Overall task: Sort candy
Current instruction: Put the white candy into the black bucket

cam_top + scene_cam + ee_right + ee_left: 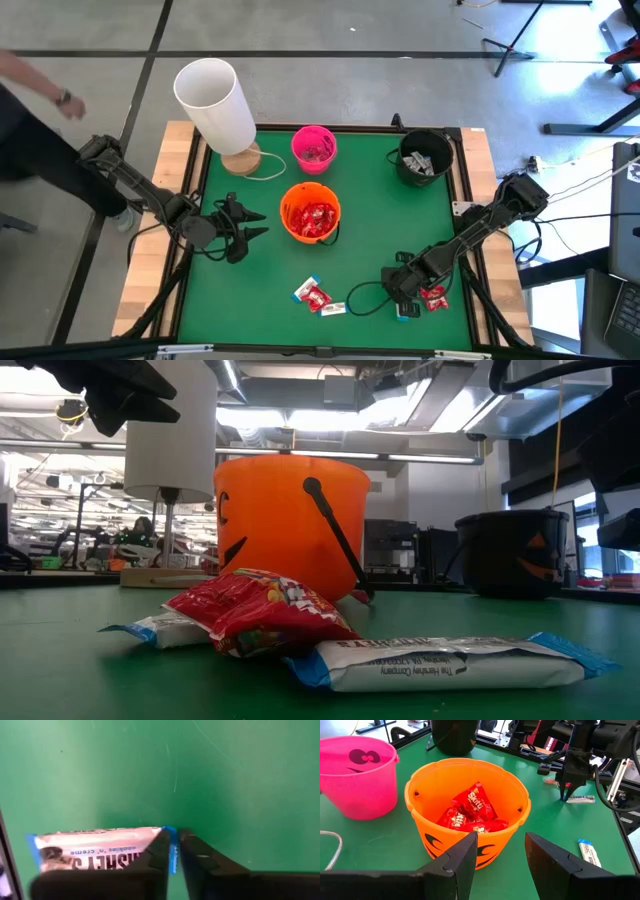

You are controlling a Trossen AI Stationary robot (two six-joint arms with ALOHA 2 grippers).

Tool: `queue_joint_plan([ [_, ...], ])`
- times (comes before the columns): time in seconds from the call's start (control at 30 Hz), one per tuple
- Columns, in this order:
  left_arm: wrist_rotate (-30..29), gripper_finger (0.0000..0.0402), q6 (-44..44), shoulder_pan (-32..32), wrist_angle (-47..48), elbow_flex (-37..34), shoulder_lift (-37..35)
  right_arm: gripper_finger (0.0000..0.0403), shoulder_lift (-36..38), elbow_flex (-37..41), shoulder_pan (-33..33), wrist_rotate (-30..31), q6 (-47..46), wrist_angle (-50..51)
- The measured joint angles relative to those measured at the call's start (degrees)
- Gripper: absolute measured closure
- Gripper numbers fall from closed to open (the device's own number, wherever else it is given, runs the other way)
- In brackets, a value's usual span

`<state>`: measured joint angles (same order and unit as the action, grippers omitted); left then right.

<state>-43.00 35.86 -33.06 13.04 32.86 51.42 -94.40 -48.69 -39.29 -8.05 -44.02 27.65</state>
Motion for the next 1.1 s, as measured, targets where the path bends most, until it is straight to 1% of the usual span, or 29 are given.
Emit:
queue_joint_plan([
  [0.07, 0.00, 0.0242, 0.00, 0.00, 0.00, 0.01, 0.01, 0.0388, -0.03, -0.08, 0.00, -0.02, 1.00, 0.59],
  [0.1, 0.00, 0.0242, 0.00, 0.00, 0.00, 0.01, 0.01, 0.0395, -0.05, -0.22, 0.00, -0.07, 1.17, 0.96],
  [0.2, 0.00, 0.0242, 0.00, 0.00, 0.00, 0.01, 0.01, 0.0391, -0.14, -0.99, 0.00, 0.00, 1.29, 3.03],
  [0.33, 0.00, 0.0242, 0.00, 0.02, -0.02, 0.01, 0.02, 0.0400, -0.26, -3.36, 0.36, 0.71, 2.86, 8.33],
  [0.63, -0.23, 0.0242, 0.04, 0.02, -0.22, 0.01, 0.01, 0.0402, -0.25, -13.85, 2.03, 10.71, 7.15, 25.03],
  [0.73, -0.78, 0.0242, 0.07, 0.02, -0.26, 0.01, 0.00, 0.0402, -0.25, -18.81, 3.17, 15.41, 8.62, 31.88],
  [0.8, -0.87, 0.0242, 0.07, 0.02, -0.26, 0.01, 0.00, 0.0402, -0.25, -22.56, 4.17, 20.11, 8.75, 37.29],
  [0.83, -0.87, 0.0242, 0.07, 0.02, -0.26, -0.01, 0.02, 0.0402, -0.25, -24.33, 4.70, 23.21, 8.53, 39.92],
  [0.93, -0.89, 0.0242, 0.09, 0.02, -0.26, 0.01, 0.00, 0.0402, -0.08, -29.70, 6.52, 35.85, 4.60, 48.24],
  [1.0, -0.90, 0.0242, 0.09, 0.02, -0.26, 0.00, 0.00, 0.0403, 0.58, -32.22, 8.27, 41.47, 3.77, 52.30],
  [1.1, -0.90, 0.0242, 0.11, 0.02, -0.25, 0.00, 0.00, 0.0403, 3.00, -33.71, 12.38, 45.00, 3.75, 55.66],
])
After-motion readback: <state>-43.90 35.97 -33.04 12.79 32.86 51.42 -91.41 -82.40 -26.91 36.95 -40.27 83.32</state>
